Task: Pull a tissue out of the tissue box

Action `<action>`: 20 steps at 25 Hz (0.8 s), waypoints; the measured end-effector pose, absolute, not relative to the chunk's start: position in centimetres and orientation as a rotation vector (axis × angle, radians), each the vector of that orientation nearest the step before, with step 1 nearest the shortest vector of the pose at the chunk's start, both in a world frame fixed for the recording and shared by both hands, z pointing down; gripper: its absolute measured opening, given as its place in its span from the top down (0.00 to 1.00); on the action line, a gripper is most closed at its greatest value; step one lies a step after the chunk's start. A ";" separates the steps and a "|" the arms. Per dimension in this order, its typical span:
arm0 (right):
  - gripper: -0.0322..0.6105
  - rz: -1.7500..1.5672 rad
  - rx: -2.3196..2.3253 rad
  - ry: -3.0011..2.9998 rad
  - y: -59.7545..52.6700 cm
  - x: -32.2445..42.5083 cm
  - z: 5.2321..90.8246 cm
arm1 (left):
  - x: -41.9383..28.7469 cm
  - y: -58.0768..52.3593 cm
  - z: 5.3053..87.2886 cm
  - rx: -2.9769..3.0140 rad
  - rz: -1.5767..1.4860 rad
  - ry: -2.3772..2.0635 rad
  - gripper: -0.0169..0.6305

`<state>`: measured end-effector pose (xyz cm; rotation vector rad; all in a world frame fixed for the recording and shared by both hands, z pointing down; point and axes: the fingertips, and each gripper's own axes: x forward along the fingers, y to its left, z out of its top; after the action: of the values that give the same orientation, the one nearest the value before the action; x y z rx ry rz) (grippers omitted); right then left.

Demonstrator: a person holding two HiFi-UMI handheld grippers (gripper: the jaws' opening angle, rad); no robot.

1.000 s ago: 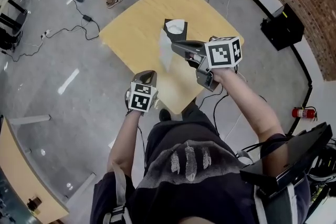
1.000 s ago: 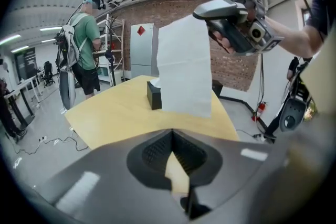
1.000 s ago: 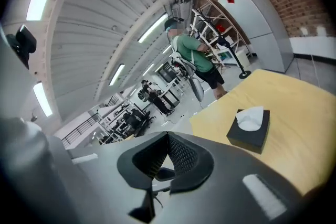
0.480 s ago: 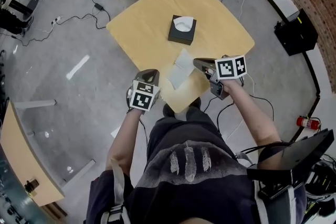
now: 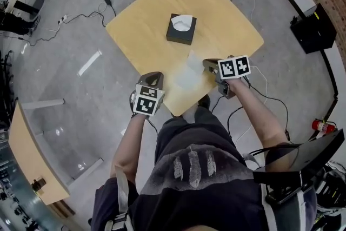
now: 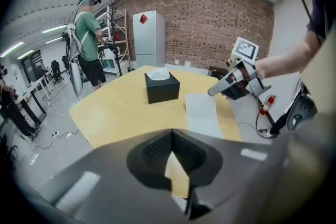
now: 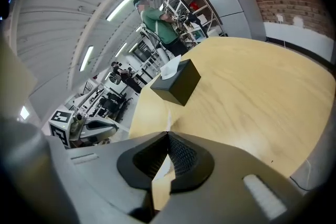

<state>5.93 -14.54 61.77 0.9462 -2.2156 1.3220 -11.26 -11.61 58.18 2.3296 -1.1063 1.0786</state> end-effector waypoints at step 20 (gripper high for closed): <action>0.74 1.151 1.009 -2.101 -15.5 11.8 65.3 | -7.5 -12.4 57.7 2.286 1.138 -1.135 0.97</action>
<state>11.85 -15.52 65.25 1.0095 -2.1008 1.1511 -7.54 -12.35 57.67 2.2863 -1.1346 1.1380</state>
